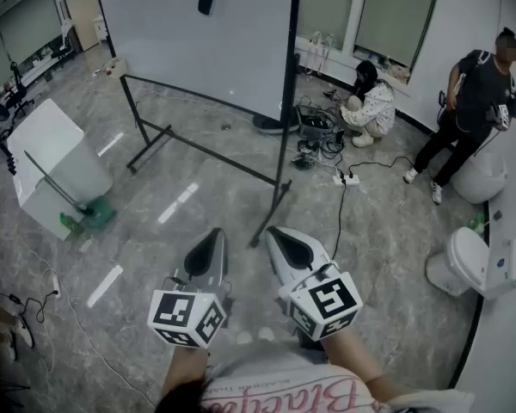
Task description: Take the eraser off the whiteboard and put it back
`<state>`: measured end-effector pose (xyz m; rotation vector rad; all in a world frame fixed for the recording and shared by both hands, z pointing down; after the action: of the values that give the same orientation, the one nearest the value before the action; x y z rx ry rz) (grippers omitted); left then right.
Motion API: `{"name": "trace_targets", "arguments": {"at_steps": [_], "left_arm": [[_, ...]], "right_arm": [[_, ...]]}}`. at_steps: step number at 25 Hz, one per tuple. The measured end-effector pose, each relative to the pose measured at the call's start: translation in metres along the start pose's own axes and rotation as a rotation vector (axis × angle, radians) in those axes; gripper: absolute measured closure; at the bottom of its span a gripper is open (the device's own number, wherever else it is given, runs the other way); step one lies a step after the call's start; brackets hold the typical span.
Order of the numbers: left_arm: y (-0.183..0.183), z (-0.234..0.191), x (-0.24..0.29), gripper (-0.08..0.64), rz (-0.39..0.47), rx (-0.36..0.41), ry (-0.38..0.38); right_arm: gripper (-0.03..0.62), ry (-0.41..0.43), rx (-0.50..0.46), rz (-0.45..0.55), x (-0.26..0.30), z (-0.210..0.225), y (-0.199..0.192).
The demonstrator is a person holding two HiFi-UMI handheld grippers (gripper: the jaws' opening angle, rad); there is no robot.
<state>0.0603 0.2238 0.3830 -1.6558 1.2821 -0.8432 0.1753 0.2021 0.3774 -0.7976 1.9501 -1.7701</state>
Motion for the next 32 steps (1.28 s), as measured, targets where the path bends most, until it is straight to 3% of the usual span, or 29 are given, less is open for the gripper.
{"name": "trace_targets", "arguments": {"at_steps": [15, 32], "left_arm": [[-0.005, 0.001, 0.004, 0.561, 0.0, 0.003, 0.023], [-0.006, 0.002, 0.018, 0.561, 0.026, -0.016, 0.076]], "right_arm": [[0.592, -0.02, -0.031, 0.03, -0.003, 0.007, 0.002], [0.592, 0.063, -0.013, 0.009, 0.006, 0.022, -0.005]]}}
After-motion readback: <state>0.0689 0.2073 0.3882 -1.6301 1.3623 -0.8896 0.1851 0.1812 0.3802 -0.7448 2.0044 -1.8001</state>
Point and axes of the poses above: the fingertips, and each gripper's own axes: x forward along the fingers, z to its right, y out of its top, the point moved 3 cm from there along -x, backward along the fingers, and after that the axes turned 11 degrees about -x, right-handed, at the moved point
